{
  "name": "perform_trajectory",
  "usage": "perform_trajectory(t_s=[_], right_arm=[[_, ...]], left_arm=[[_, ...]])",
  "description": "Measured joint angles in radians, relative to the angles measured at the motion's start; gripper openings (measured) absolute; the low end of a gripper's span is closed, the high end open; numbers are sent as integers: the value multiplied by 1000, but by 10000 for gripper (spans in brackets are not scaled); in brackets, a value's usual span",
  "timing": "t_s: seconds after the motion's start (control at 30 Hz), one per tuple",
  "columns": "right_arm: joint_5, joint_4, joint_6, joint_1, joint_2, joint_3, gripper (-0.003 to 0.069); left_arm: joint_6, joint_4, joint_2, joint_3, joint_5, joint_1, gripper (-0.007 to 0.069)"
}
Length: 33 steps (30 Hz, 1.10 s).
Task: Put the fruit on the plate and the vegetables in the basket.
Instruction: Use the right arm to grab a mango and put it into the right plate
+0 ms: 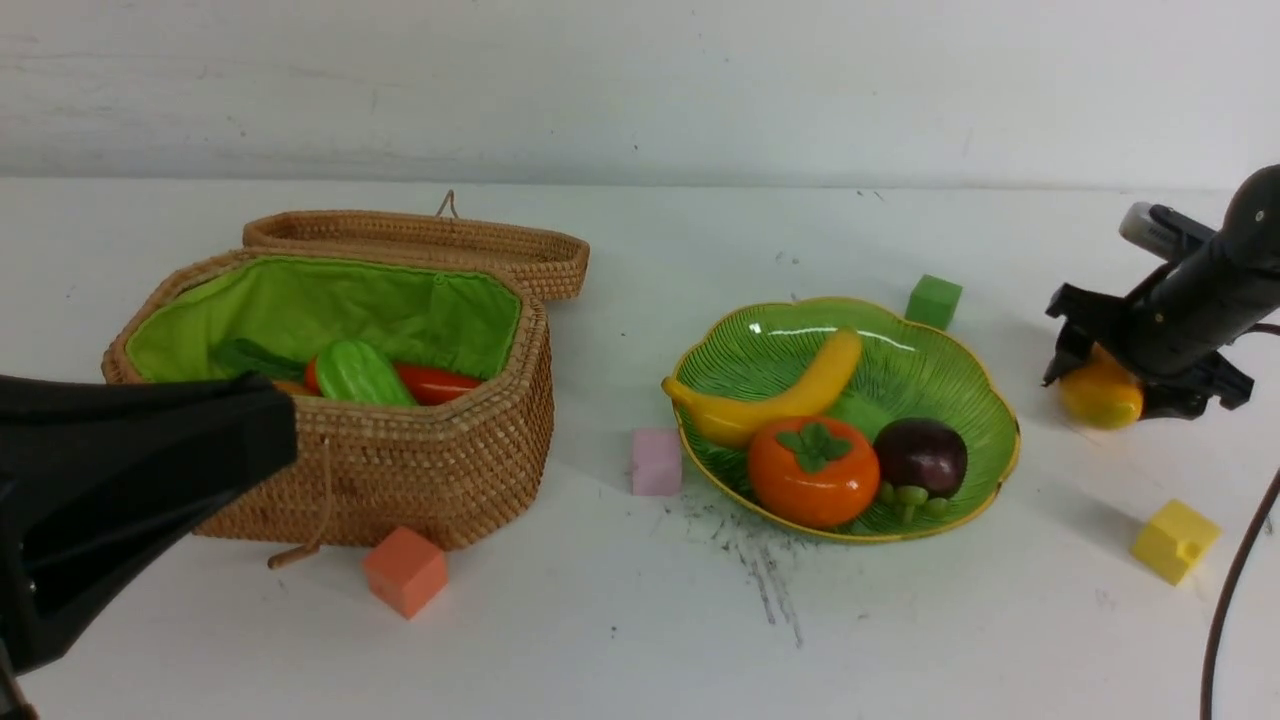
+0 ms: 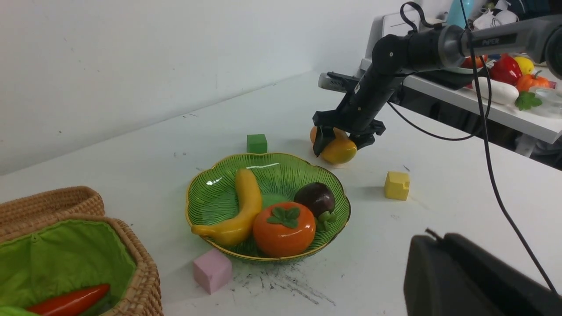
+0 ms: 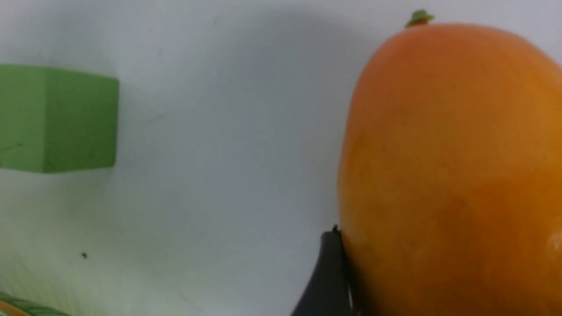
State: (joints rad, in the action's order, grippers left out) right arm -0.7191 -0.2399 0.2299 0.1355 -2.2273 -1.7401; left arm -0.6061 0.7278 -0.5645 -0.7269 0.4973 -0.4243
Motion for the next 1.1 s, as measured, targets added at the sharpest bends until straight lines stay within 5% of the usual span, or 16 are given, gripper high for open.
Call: perform_trajectory(t_s=[0.5,0.73,1.1], right_arm=[[-164,-58,-218,-17,200,6,533],[-318,-68,-272,-178,371,31,533],[-200,-61,-272,-334,253,75,536]], left_arm=[[0,0,0,0,-17,0,15],[0,-1,0,0,-44,0,15],[0,-1,0,0,-32,0,17]])
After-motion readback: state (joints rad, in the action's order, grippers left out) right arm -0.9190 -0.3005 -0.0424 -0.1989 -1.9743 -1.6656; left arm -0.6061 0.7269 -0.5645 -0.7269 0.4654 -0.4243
